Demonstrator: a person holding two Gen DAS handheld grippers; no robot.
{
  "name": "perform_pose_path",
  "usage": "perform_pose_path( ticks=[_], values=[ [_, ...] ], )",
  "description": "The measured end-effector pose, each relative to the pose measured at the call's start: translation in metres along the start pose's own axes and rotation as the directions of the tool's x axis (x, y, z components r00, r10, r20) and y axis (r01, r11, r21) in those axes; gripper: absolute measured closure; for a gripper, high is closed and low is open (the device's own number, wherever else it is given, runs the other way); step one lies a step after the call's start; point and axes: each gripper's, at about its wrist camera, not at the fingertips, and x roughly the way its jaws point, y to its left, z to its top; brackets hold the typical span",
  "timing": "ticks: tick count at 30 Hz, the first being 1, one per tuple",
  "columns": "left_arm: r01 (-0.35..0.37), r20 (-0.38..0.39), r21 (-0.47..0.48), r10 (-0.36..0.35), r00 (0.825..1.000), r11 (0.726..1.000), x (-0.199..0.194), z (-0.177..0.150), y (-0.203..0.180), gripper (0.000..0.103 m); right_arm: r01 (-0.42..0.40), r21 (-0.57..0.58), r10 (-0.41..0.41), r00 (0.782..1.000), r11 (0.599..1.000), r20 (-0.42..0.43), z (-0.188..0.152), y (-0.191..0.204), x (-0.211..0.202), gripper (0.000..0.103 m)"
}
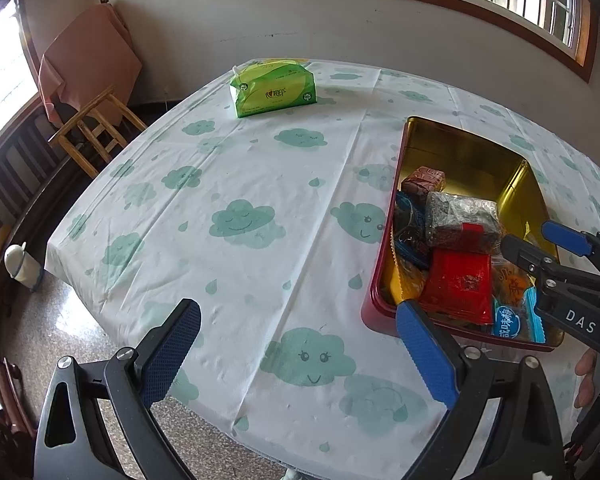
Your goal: Organize snacks
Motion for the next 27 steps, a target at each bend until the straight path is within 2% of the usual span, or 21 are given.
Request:
perform_pose_path(
  ticks=[7, 14, 27],
  values=[
    [0.009, 0.005, 0.016, -0.009, 1.0, 1.0, -0.007, 0.0, -0.009, 0.006, 0.009, 0.028, -0.011, 0.999, 1.0, 0.049, -0.006, -0.001, -0.033, 0.022],
    [0.022, 0.006, 0.043, -0.023, 1.0, 0.999, -0.014, -0.002, -0.024, 0.006, 0.058, 0.054, -0.059, 0.998, 0.997, 0.017, -0.03, -0.012, -0.052, 0.022],
    [0.042, 0.0, 0.093, -0.042, 0.999, 0.995, -0.02, -0.008, -0.051, 0.006, 0.069, 0.1, -0.067, 0.997, 0.993, -0.028, -0.059, -0.021, -0.061, 0.022]
  ],
)
